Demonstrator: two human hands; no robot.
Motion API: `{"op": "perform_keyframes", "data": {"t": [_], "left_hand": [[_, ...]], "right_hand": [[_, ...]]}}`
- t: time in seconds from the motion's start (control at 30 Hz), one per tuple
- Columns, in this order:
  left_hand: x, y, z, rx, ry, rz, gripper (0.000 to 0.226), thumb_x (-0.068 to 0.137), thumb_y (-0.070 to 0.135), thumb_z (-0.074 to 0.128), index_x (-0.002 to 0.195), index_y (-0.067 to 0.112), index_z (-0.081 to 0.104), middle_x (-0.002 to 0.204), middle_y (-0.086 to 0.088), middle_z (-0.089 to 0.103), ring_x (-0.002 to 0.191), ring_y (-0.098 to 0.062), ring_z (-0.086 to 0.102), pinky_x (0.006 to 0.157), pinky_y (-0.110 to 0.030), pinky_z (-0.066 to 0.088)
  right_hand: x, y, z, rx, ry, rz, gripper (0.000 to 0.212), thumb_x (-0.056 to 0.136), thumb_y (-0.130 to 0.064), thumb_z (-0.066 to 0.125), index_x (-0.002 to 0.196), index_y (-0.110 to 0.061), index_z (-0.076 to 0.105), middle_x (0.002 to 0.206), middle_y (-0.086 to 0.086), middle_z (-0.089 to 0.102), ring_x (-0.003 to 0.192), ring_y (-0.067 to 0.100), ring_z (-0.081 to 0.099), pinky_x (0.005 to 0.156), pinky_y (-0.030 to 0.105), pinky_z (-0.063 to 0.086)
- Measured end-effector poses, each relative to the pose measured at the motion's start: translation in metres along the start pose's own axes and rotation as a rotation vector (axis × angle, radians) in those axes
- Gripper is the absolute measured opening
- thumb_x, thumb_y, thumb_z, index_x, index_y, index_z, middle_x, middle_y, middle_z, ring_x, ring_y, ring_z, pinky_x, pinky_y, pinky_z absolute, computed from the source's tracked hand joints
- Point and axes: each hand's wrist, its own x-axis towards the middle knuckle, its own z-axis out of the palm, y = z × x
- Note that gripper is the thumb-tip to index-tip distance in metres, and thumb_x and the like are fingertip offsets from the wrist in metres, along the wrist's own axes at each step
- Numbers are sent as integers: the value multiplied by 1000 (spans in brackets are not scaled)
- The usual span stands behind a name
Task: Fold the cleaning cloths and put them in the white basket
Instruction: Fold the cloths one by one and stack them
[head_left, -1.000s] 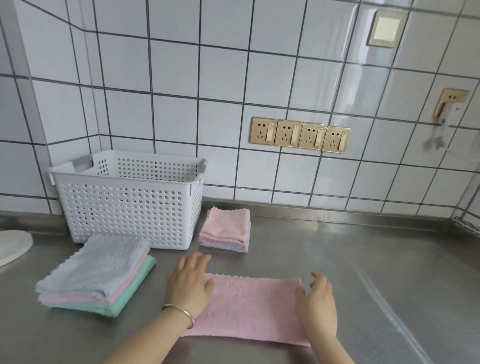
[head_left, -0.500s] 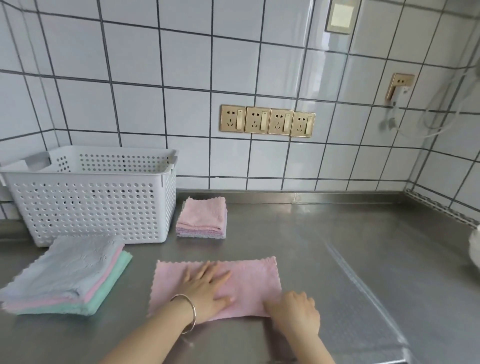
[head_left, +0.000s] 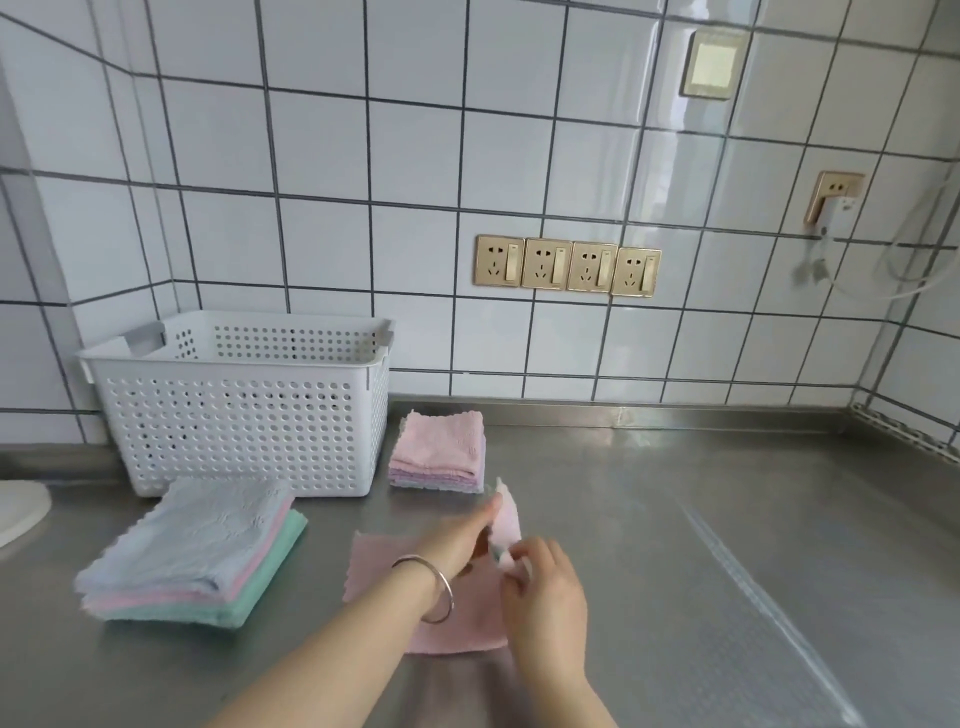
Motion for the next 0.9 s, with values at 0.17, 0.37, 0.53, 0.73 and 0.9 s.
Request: {"op": "perform_keyframes", "data": {"t": [0.17,0.37,0.53,0.73,0.9], "left_hand": [[1,-2,-32,86,170,0,34,90,7,49,58,17,50,50,4,50,53,-12,44,46,-19,37],[2,-42,-71,379,350,54,41,92,10,42,53,17,35,57,-7,43,66,-22,40,62,-29,29],[0,-64,-85,420,470,7,37,90,9,39,54,16,33,99,-33,60,85,-43,56,73,-40,43],[-10,-75,-82,475,504,-16,31,90,8,39,59,12,40,102,-30,61,100,-42,57,79,-40,45],[-10,-81,-83,530,524,-5,21,91,11,40,90,-1,57,103,-27,64,99,-41,58,78,-39,45]], "right_hand": [[-16,-12,28,9,-247,-184,59,74,-5,52,128,-30,45,138,-11,44,120,12,48,77,13,41],[-20,-17,32,-212,-525,-169,68,85,4,35,147,-22,23,157,-9,10,145,7,11,108,20,28],[-20,-16,37,-265,-596,-177,63,90,2,30,147,-24,21,157,-10,10,145,5,8,107,21,29],[-22,-12,44,-277,-616,-162,67,88,6,27,148,-22,19,158,-9,9,145,7,8,108,22,29],[-23,-8,45,-273,-627,-178,66,89,6,28,148,-20,20,158,-7,9,146,8,7,109,21,27]]}}
